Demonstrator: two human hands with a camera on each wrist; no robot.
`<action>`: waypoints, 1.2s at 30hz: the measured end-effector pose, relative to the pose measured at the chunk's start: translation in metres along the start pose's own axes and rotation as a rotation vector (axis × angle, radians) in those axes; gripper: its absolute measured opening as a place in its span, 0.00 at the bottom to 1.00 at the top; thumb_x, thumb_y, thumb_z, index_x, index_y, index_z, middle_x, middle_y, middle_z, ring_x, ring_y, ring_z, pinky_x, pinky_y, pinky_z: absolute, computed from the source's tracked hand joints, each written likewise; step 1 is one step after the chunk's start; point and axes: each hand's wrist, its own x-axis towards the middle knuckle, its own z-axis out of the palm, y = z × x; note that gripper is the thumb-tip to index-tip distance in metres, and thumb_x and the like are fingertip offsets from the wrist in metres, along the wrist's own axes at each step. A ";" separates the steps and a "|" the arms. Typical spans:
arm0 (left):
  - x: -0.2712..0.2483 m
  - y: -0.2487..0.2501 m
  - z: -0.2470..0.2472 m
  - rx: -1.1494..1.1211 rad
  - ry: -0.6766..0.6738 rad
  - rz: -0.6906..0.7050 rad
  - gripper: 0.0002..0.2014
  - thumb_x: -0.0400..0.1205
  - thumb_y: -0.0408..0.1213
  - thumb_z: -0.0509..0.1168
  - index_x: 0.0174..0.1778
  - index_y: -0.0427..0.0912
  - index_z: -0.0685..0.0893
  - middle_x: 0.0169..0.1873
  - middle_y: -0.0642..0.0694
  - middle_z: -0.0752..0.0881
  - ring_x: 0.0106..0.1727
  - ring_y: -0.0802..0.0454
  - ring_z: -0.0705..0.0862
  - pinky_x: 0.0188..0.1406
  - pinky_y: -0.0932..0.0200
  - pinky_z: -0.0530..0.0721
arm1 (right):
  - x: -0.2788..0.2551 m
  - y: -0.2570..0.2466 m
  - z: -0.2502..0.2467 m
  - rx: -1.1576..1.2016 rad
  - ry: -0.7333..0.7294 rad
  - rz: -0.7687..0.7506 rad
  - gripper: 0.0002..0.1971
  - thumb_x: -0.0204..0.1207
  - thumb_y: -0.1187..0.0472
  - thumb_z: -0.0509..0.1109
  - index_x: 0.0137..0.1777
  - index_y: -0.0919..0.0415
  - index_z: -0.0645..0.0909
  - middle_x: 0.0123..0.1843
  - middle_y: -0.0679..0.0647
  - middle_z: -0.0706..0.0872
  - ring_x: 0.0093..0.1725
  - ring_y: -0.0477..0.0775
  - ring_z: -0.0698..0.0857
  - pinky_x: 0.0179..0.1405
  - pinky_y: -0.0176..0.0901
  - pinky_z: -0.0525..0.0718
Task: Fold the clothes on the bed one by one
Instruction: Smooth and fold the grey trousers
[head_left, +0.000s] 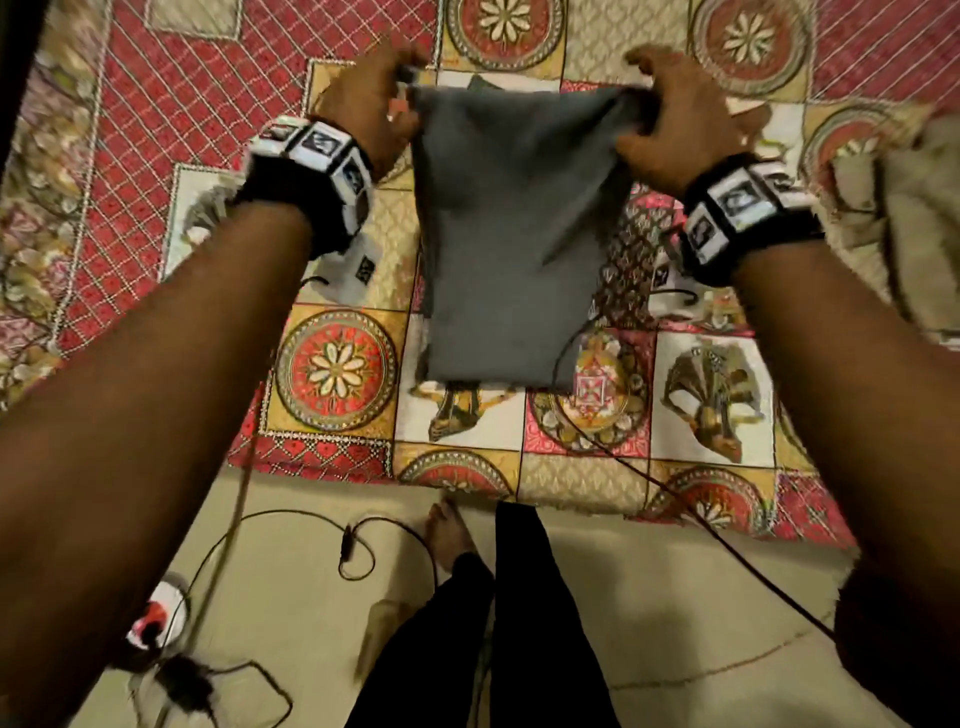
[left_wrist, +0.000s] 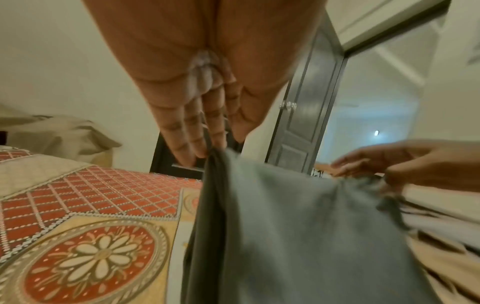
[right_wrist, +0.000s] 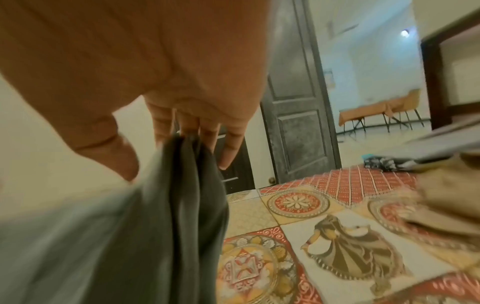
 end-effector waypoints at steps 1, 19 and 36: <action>0.009 -0.002 0.012 0.097 -0.054 -0.037 0.25 0.83 0.38 0.64 0.77 0.41 0.74 0.69 0.38 0.81 0.68 0.40 0.80 0.65 0.56 0.76 | 0.012 0.005 0.008 -0.029 -0.032 0.003 0.34 0.73 0.51 0.66 0.81 0.59 0.71 0.78 0.62 0.77 0.75 0.62 0.77 0.74 0.47 0.73; -0.069 -0.004 0.194 0.133 -0.119 -0.034 0.28 0.87 0.37 0.55 0.85 0.39 0.64 0.87 0.39 0.54 0.88 0.39 0.51 0.86 0.40 0.54 | -0.099 0.016 0.189 -0.027 -0.064 -0.123 0.26 0.84 0.62 0.63 0.81 0.69 0.70 0.84 0.65 0.69 0.86 0.65 0.63 0.86 0.61 0.63; -0.086 -0.010 0.199 0.113 -0.006 -0.330 0.40 0.87 0.59 0.51 0.88 0.37 0.51 0.88 0.39 0.45 0.88 0.42 0.44 0.87 0.46 0.48 | -0.078 0.061 0.175 -0.004 0.008 0.040 0.36 0.89 0.44 0.59 0.88 0.67 0.56 0.90 0.63 0.53 0.90 0.61 0.50 0.88 0.63 0.55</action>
